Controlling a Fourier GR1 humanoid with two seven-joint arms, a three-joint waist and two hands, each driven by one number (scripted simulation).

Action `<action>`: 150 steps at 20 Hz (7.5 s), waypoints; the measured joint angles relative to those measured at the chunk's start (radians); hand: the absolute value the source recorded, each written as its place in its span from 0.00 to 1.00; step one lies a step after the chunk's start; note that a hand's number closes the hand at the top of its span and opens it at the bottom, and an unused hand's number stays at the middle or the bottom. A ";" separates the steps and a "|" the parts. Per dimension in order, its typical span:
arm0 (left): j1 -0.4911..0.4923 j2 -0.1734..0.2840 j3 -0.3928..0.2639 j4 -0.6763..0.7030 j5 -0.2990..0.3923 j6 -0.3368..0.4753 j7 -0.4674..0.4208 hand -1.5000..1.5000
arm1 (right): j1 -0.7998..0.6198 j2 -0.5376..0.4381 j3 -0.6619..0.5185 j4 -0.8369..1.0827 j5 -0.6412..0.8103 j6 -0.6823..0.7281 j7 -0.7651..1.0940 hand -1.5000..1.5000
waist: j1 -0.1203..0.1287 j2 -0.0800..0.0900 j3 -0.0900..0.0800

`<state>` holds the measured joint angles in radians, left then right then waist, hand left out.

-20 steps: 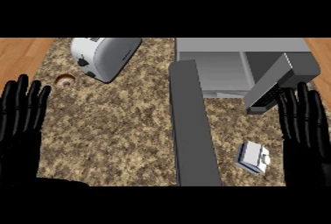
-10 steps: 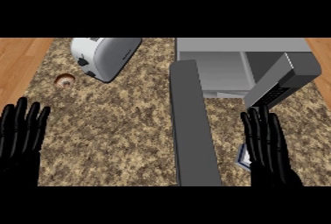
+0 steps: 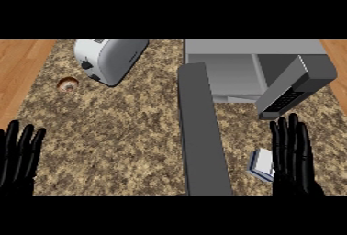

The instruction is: Pick up the milk, place it into the microwave and close the microwave

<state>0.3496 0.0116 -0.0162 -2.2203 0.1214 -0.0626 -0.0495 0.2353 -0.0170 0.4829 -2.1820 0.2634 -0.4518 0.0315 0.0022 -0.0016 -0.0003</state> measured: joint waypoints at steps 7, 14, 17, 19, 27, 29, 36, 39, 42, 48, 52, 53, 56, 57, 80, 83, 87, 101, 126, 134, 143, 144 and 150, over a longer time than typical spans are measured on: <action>0.055 0.009 0.040 0.010 0.035 -0.055 -0.048 0.00 | 0.018 -0.002 -0.097 0.109 -0.096 -0.008 -0.100 0.00 | 0.000 0.000 0.000; 0.141 0.005 0.056 -0.032 0.062 -0.104 -0.082 0.00 | 0.048 -0.015 -0.215 0.224 -0.218 0.023 -0.209 0.00 | 0.002 -0.002 -0.002; 0.141 0.003 0.050 -0.040 0.058 -0.099 -0.076 0.00 | 0.073 -0.011 -0.245 0.276 -0.253 0.035 -0.272 0.00 | 0.001 -0.002 -0.002; 0.150 -0.003 0.038 -0.028 0.046 -0.098 -0.096 0.00 | 0.077 -0.013 -0.273 0.316 -0.279 0.049 -0.311 0.00 | 0.001 -0.002 -0.002; 0.175 -0.006 0.026 -0.045 0.040 -0.101 -0.104 0.00 | 0.128 -0.029 -0.358 0.462 -0.352 0.118 -0.477 0.00 | -0.001 -0.001 0.000; 0.183 -0.007 0.030 -0.048 0.049 -0.110 -0.105 0.00 | 0.121 -0.033 -0.382 0.519 -0.368 0.142 -0.517 0.00 | 0.000 0.000 0.000; 0.190 -0.005 0.042 -0.049 0.056 -0.125 -0.116 0.00 | 0.102 -0.064 -0.438 0.656 -0.393 0.227 -0.634 0.00 | 0.001 0.000 0.001; 0.202 -0.004 0.051 -0.058 0.071 -0.139 -0.111 0.00 | 0.083 -0.063 -0.446 0.708 -0.377 0.236 -0.669 0.00 | 0.001 0.001 0.000; 0.191 -0.003 0.069 -0.051 0.082 -0.154 -0.111 0.00 | 0.022 -0.056 -0.471 0.790 -0.382 0.245 -0.702 0.00 | 0.002 0.001 0.000; 0.207 -0.005 0.074 -0.070 0.084 -0.156 -0.105 0.00 | -0.074 -0.050 -0.534 0.965 -0.380 0.227 -0.764 0.00 | 0.004 0.001 0.000; 0.211 -0.007 0.070 -0.064 0.078 -0.158 -0.113 0.00 | -0.120 -0.064 -0.593 1.069 -0.379 0.186 -0.784 0.00 | 0.005 0.001 0.001; 0.211 0.000 0.085 -0.068 0.095 -0.164 -0.106 0.00 | -0.128 -0.068 -0.605 1.098 -0.376 0.178 -0.794 0.00 | 0.005 0.001 0.000; 0.199 -0.002 0.076 -0.060 0.079 -0.152 -0.105 0.00 | -0.170 -0.082 -0.642 1.200 -0.376 0.170 -0.835 0.00 | 0.004 0.002 0.001; 0.204 -0.004 0.059 -0.053 0.064 -0.145 -0.118 0.00 | -0.181 -0.097 -0.658 1.236 -0.383 0.184 -0.852 0.00 | 0.005 0.002 0.001; 0.210 -0.003 0.071 -0.008 0.097 -0.166 -0.145 0.00 | -0.266 -0.076 -0.640 1.322 -0.404 0.431 -1.045 1.00 | 0.001 0.000 0.000; 0.206 0.001 0.072 -0.030 0.106 -0.162 -0.118 0.00 | -0.303 -0.107 -0.630 1.318 -0.406 0.475 -1.033 1.00 | 0.004 0.001 0.000; 0.197 0.012 0.081 -0.014 0.122 -0.182 -0.123 0.00 | -0.407 -0.214 -0.615 1.375 -0.409 0.621 -0.995 1.00 | 0.015 0.004 0.001; 0.213 0.005 0.126 -0.004 0.175 -0.215 -0.122 0.00 | -0.548 -0.269 -0.536 1.285 -0.435 0.761 -0.835 1.00 | 0.004 0.000 0.000; 0.149 0.030 0.200 0.084 0.204 -0.286 -0.135 0.00 | -1.162 -0.170 -0.588 1.817 -0.250 0.497 -0.758 1.00 | 0.051 0.021 0.002; 0.098 0.038 0.191 0.109 0.200 -0.298 -0.137 0.00 | -1.285 -0.184 -0.602 1.946 -0.208 0.397 -0.798 1.00 | 0.088 0.039 0.003; 0.052 0.048 0.177 0.114 0.192 -0.302 -0.123 0.00 | -1.353 -0.204 -0.614 2.026 -0.181 0.282 -0.786 1.00 | 0.122 0.059 0.005; 0.047 0.049 0.174 0.113 0.189 -0.300 -0.120 0.00 | -1.356 -0.208 -0.619 2.033 -0.182 0.262 -0.781 1.00 | 0.124 0.060 0.005; 0.010 0.058 0.165 0.118 0.155 -0.287 -0.107 0.00 | -1.375 -0.227 -0.642 2.058 -0.180 0.106 -0.768 0.00 | 0.141 0.072 0.007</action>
<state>0.3598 0.0693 0.1486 -2.1024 0.2765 -0.3500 -0.1562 -1.1399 -0.2439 -0.1590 -0.1242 0.0838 -0.3453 -0.7364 0.1433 0.0709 0.0063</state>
